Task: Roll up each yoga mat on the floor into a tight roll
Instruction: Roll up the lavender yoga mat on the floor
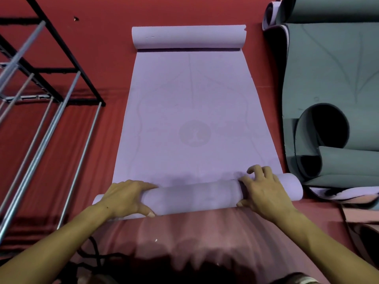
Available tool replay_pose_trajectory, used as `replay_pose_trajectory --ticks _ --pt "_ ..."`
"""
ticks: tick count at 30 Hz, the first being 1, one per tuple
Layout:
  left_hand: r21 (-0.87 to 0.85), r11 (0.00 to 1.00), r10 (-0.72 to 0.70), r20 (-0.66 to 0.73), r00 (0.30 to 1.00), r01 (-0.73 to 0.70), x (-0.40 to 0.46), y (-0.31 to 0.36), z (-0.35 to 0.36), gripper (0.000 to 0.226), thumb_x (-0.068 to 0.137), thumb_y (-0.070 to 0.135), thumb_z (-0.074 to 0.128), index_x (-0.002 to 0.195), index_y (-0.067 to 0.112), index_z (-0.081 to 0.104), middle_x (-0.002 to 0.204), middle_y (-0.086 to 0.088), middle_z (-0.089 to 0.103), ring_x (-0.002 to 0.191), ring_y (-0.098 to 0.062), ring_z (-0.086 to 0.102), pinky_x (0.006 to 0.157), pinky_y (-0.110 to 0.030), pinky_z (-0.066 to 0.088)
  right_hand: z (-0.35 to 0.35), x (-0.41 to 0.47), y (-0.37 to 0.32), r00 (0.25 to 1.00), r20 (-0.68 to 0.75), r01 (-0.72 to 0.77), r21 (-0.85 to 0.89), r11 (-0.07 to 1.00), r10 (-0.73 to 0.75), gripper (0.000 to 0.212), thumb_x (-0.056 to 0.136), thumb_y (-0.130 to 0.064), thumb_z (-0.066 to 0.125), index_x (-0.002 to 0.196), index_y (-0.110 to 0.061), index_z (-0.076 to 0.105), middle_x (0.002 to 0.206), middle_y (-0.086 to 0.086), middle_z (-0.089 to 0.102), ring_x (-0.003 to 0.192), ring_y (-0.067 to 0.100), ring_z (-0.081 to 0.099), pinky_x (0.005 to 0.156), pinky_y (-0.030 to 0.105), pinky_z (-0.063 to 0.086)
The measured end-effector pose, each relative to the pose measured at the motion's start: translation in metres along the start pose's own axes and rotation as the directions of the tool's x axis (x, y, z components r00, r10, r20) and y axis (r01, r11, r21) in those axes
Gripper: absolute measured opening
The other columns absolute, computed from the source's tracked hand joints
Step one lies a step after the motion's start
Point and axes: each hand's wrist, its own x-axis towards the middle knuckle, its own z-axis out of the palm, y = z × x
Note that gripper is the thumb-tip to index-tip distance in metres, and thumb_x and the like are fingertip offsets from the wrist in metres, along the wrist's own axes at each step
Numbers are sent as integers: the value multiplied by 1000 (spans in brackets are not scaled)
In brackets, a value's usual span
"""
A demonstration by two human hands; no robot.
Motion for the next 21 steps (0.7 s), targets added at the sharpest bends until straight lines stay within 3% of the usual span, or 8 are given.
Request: replay_pose_trajectory --ticks 4,9,13,16,21 --pt "-67 997 -31 -61 998 27 0 -5 -1 85 50 81 80 128 58 55 126 34 56 119 7 54 92 -31 48 -7 6 -1 999 4 34 -15 999 -34 70 70 -63 82 125 -24 66 115 0 56 98 25 48 74 40 53" --pt "-78 997 0 -180 984 -14 0 -10 1 80 56 82 80 126 52 57 122 32 50 114 6 49 83 -30 44 -12 7 -9 1000 -12 5 53 999 -5 58 79 -52 81 123 -21 58 109 -4 60 98 22 49 78 38 48" --pt "-76 996 32 -272 962 -55 -4 -11 7 65 67 75 79 124 52 57 120 31 52 111 0 51 84 -32 47 -20 13 -10 999 36 -2 94 996 -2 52 89 -49 73 130 -23 55 126 -3 59 112 23 48 90 36 48" --pt "-97 993 40 -273 961 -69 -3 -10 13 55 77 62 81 126 52 57 124 32 53 112 -6 52 87 -35 46 -25 18 -12 999 40 -31 89 996 27 56 90 -50 73 137 -25 57 143 5 45 122 30 43 96 40 49" --pt "-91 995 -54 -230 972 33 11 -7 6 51 83 55 80 130 54 61 123 26 49 115 -11 47 91 -39 42 -28 22 -11 999 32 -10 46 999 9 54 96 -54 61 143 -29 54 135 -1 50 117 25 43 89 36 49"
